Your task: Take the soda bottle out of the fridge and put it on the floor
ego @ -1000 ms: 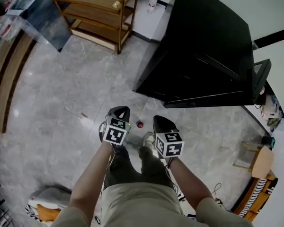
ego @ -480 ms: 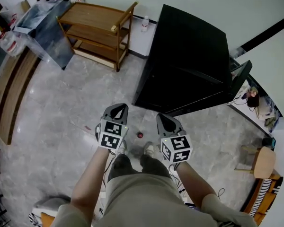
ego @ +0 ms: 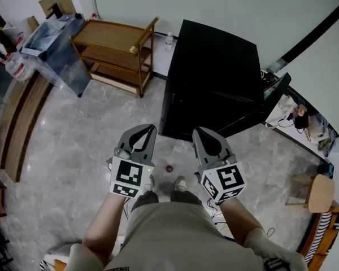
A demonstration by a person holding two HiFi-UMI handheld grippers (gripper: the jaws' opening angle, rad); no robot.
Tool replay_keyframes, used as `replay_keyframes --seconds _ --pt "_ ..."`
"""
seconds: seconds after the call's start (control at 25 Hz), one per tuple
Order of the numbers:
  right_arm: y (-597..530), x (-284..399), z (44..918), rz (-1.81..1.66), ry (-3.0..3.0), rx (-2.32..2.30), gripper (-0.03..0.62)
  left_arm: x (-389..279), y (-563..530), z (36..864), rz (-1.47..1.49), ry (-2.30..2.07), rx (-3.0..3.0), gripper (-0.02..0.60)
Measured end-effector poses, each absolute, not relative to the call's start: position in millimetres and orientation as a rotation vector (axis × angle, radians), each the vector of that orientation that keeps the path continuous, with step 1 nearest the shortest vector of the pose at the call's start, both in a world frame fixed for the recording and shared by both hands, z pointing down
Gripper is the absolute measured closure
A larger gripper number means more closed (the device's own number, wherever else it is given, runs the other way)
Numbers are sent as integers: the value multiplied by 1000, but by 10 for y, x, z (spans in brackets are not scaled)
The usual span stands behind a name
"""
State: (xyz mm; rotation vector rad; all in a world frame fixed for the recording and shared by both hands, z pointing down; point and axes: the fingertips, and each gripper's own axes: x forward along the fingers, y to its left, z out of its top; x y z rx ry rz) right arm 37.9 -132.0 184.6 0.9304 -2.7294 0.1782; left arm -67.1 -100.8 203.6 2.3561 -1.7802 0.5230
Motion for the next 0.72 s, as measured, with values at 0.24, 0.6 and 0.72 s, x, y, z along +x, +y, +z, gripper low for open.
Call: replay_keyframes --seconds 0.24,0.6,0.72 --pt "-1280 545 1248 62 -2822 936 597 -433 -1004 1269 424 -1842 2495 574" --pt "-1183 914 464 -122 -2916 999 597 -244 -902 435 278 -1945 2586 574" --pt "-1158 1074 266 -180 -2928 1040 597 -178 -841 274 270 -1975 2609 574"
